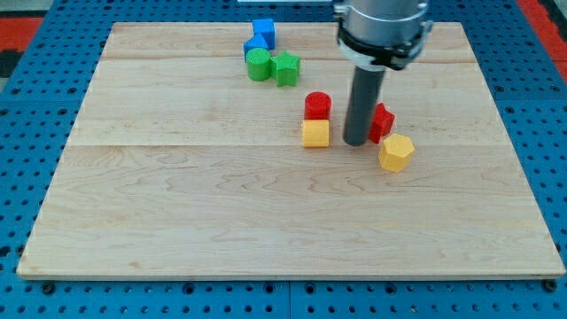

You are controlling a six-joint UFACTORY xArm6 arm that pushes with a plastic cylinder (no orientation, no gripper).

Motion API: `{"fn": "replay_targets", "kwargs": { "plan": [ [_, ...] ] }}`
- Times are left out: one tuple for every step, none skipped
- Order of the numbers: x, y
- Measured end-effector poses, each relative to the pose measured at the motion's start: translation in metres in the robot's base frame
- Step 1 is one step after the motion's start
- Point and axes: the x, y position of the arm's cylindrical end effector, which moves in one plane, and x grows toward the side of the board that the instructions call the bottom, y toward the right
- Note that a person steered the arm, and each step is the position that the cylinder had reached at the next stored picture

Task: Drag the yellow heart towards the center

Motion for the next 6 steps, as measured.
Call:
{"fn": "replay_targets", "kwargs": {
  "plan": [
    [-0.009, -0.026],
    [-0.007, -0.073],
    [-0.001, -0.052],
    [-0.008, -0.076],
    [-0.034, -0.065],
    [-0.064, -0.102]
  ]
}}
